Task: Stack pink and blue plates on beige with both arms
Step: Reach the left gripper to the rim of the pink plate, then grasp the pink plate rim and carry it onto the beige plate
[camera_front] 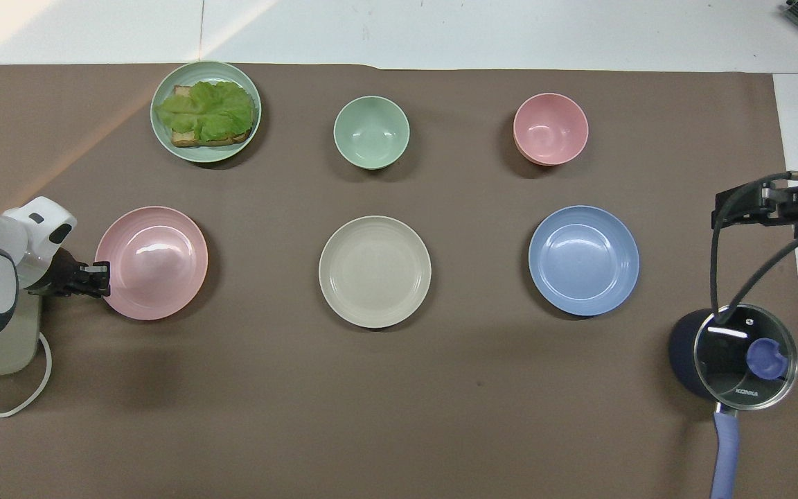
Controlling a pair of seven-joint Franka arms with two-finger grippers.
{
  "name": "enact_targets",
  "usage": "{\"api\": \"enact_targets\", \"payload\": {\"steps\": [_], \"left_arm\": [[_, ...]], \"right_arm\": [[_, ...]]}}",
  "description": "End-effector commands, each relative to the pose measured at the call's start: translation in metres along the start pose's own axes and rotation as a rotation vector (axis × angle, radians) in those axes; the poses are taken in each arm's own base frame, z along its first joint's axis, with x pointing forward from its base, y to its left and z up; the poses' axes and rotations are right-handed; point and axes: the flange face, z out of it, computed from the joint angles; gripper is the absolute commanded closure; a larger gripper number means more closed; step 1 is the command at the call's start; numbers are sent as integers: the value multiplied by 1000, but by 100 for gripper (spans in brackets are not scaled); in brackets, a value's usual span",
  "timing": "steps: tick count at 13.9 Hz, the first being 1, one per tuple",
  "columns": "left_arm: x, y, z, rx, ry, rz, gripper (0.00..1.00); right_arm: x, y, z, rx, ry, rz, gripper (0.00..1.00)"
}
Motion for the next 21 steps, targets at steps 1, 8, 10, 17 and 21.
{"api": "enact_targets", "payload": {"steps": [1, 8, 10, 17, 21], "left_arm": [[4, 5, -26, 6, -26, -21, 100], [-18, 123, -97, 58, -124, -235, 100], [-41, 161, -109, 59, -141, -281, 100], [-104, 282, -100, -66, -154, -282, 100], [-117, 328, -56, -126, -93, -234, 100]], "right_arm": [[0, 2, -1, 5, -10, 5, 0], [0, 2, -1, 5, -11, 7, 0], [0, 2, -1, 5, -11, 7, 0], [0, 2, -1, 5, -11, 7, 0], [0, 2, -1, 5, -11, 8, 0]]}}
